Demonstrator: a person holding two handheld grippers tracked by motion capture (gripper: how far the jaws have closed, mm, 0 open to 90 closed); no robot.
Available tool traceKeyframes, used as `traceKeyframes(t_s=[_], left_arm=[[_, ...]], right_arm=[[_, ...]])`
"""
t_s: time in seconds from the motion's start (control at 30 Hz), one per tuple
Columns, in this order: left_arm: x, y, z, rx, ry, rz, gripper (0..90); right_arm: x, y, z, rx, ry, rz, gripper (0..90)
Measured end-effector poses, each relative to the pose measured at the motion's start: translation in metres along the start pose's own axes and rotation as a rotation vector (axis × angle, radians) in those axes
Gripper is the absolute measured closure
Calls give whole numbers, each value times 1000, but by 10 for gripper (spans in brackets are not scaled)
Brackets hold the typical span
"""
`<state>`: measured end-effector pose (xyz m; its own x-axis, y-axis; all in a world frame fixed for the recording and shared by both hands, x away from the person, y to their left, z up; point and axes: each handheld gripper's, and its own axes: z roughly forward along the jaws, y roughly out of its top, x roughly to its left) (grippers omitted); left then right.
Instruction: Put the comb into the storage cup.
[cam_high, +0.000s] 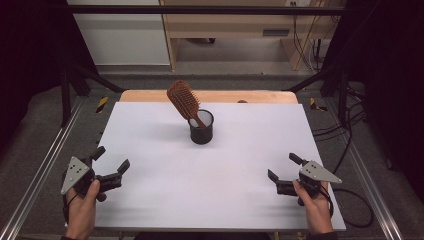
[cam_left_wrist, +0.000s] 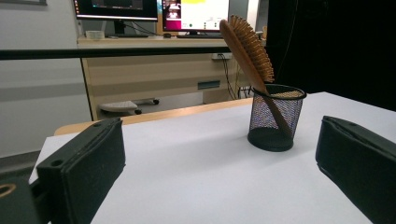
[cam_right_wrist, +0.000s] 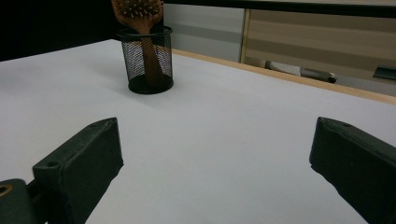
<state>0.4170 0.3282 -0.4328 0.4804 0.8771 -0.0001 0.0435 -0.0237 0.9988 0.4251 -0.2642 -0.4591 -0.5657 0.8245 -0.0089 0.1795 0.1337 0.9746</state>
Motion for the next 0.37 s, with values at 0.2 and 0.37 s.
traceKeyframes(t_s=[0.2, 0.37], left_arm=[[-6, -1, -1, -5, 3, 14, 13], [-10, -1, 0, -14, 10, 12, 12]], right_arm=[[1, -2, 3, 3, 7, 14, 25], [2, -2, 6, 4, 2, 14, 25]])
